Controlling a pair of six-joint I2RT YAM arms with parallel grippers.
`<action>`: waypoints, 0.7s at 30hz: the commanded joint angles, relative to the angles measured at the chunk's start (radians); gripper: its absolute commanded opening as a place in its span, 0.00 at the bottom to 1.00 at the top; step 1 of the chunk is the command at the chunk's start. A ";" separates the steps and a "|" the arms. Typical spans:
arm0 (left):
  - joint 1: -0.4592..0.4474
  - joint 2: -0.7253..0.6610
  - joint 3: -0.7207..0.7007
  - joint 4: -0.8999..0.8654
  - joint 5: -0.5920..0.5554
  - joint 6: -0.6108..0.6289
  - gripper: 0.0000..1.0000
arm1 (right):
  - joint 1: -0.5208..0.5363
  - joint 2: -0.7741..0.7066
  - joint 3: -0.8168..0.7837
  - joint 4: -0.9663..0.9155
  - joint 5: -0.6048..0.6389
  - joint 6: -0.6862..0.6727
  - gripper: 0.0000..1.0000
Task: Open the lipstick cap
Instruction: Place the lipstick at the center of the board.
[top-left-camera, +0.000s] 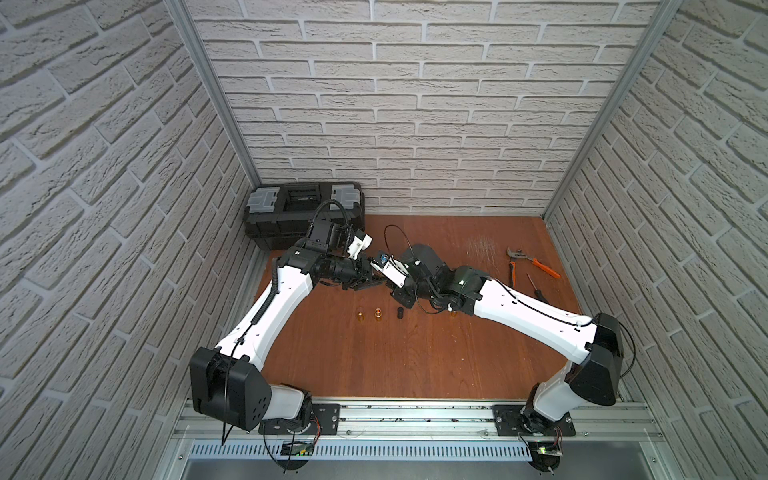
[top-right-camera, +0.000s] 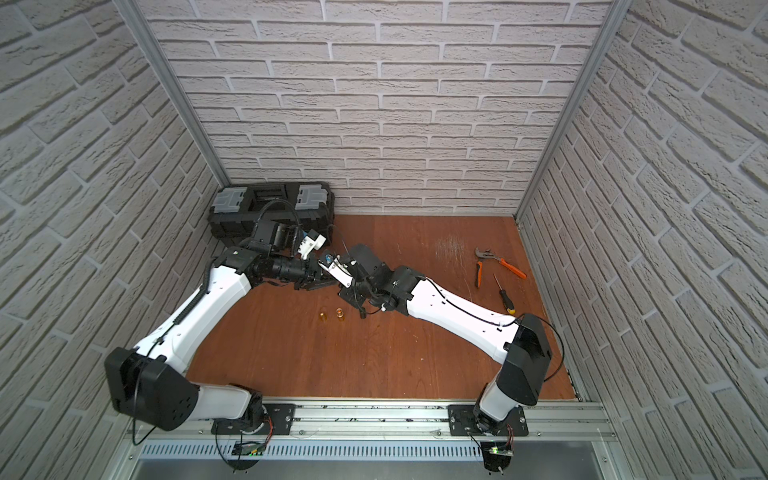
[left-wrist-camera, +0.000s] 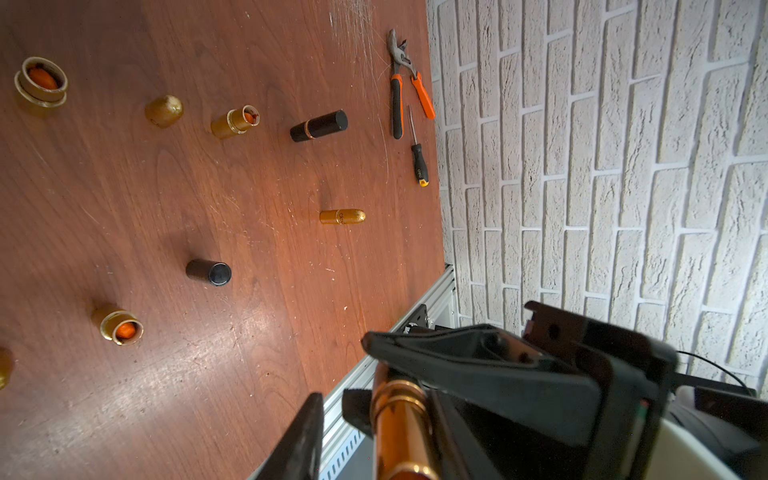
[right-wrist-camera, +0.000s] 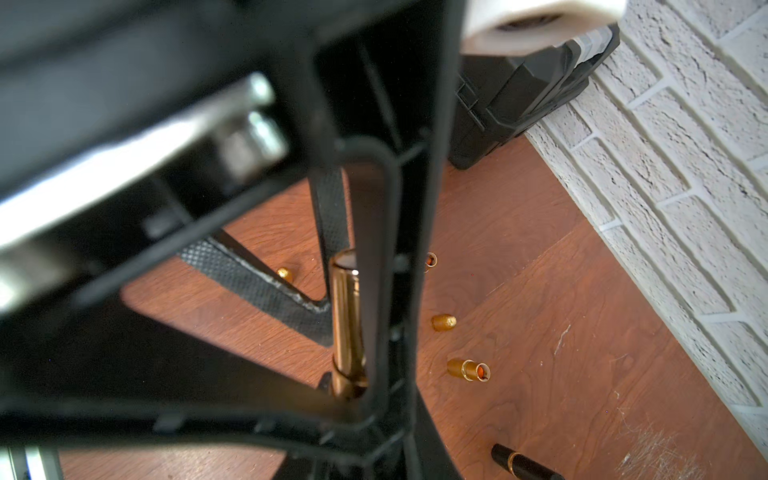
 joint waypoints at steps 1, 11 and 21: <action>0.021 -0.004 0.035 -0.005 -0.042 0.015 0.42 | -0.001 -0.015 0.016 0.051 -0.008 0.000 0.05; 0.036 -0.001 0.048 -0.012 -0.042 0.027 0.35 | -0.002 -0.016 0.014 0.053 -0.009 0.002 0.05; 0.036 0.005 0.061 -0.041 -0.020 0.052 0.21 | -0.001 -0.010 0.017 0.048 0.001 0.001 0.05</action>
